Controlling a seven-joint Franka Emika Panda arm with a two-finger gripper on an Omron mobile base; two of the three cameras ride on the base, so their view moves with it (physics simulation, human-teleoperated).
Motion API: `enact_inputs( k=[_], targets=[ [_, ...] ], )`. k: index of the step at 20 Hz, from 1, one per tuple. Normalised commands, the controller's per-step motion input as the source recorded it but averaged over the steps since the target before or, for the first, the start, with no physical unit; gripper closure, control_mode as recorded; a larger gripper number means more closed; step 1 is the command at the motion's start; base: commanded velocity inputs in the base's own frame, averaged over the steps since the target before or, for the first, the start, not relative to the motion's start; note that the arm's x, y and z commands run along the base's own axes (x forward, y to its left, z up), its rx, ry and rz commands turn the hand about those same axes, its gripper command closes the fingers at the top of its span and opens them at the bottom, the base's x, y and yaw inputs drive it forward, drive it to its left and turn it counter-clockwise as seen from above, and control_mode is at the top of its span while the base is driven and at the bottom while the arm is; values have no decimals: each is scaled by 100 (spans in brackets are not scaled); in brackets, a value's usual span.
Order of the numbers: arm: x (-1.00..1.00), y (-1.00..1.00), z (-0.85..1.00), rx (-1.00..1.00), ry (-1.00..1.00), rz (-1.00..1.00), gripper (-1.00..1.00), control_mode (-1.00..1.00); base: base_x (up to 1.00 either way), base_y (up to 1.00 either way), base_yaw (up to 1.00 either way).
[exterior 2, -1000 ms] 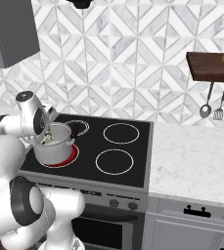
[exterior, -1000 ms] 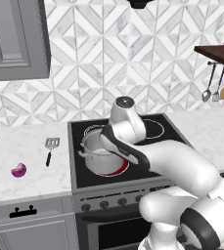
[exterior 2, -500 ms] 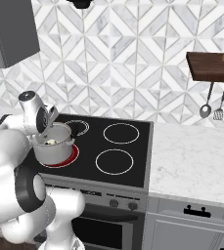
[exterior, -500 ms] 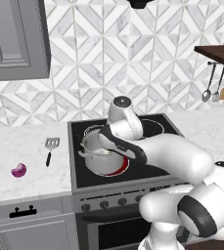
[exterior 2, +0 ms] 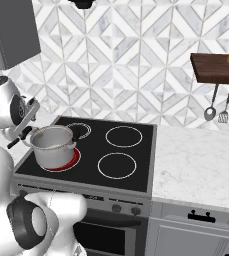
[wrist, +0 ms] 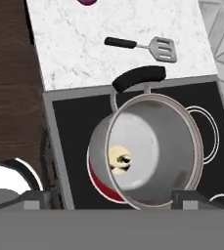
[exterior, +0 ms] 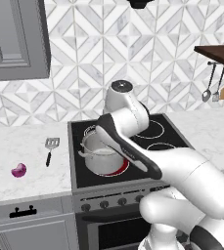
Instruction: Put the mushroom and onion in the pot. Retrieve the spatula and lightly stir the vegetables in the pot.
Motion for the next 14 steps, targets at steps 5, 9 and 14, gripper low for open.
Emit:
enact_inputs(
  k=[5, 9, 14],
  targets=[
    [-100, 82, 12, 19, 17, -33, -100, -100, 0, 0, 0],
    [-68, 97, 15, 21, 7, -44, -100, -100, 0, 0, 0],
    [-26, 99, -10, 16, 19, -48, -100, -100, 0, 0, 0]
  ],
)
